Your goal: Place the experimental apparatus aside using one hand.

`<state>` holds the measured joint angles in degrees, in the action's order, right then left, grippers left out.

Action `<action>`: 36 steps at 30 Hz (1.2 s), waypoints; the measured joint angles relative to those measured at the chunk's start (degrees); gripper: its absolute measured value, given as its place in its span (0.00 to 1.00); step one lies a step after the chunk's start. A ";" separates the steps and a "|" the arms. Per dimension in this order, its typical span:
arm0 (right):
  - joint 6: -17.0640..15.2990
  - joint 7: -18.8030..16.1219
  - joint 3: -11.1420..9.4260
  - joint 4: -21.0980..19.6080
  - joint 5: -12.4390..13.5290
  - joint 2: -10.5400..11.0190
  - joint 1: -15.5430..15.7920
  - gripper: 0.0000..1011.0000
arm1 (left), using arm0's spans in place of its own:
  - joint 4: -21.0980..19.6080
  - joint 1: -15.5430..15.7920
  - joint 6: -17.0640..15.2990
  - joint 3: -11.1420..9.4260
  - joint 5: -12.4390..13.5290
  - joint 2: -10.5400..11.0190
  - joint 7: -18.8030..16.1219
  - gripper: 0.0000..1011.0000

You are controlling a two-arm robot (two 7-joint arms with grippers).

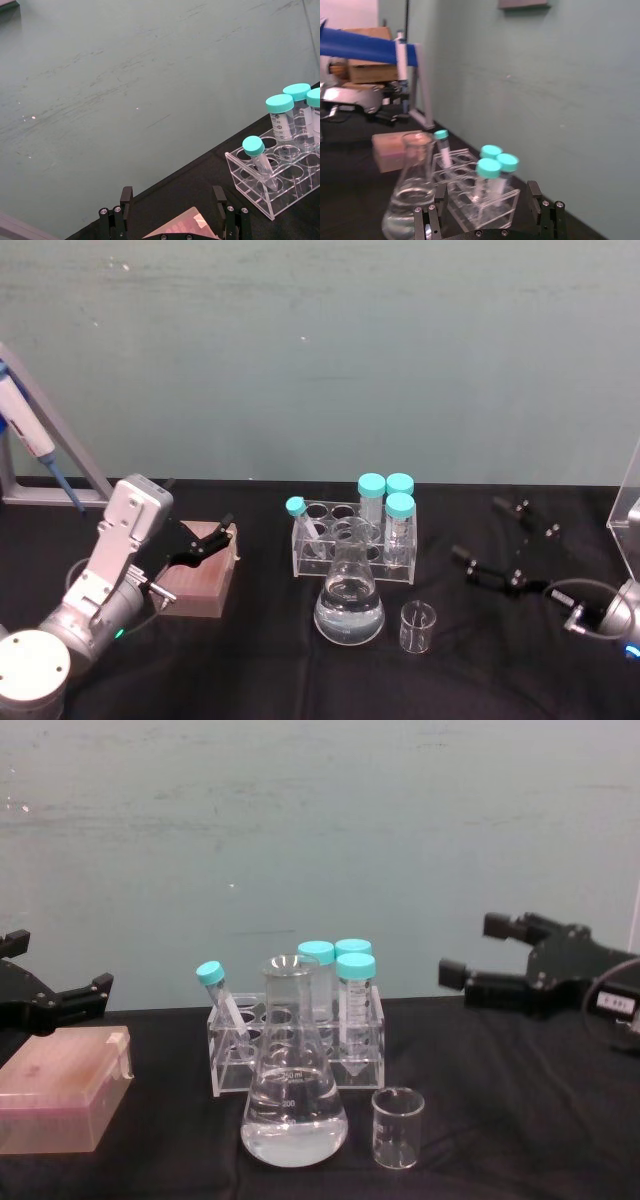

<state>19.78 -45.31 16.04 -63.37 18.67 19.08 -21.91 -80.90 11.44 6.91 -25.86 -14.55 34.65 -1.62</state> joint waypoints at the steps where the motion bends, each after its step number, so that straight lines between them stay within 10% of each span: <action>1: -0.15 -0.46 0.34 0.20 0.15 0.07 -0.09 0.99 | 0.00 -0.01 0.00 0.00 0.00 0.00 0.00 0.99; 36: -2.77 -7.66 11.29 10.01 1.77 -0.85 -6.95 0.99 | 0.00 -0.01 0.00 0.00 0.00 0.00 0.00 0.99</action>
<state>17.01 -52.98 27.33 -53.36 20.44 18.23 -28.85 -80.90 11.43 6.91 -25.86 -14.55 34.65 -1.62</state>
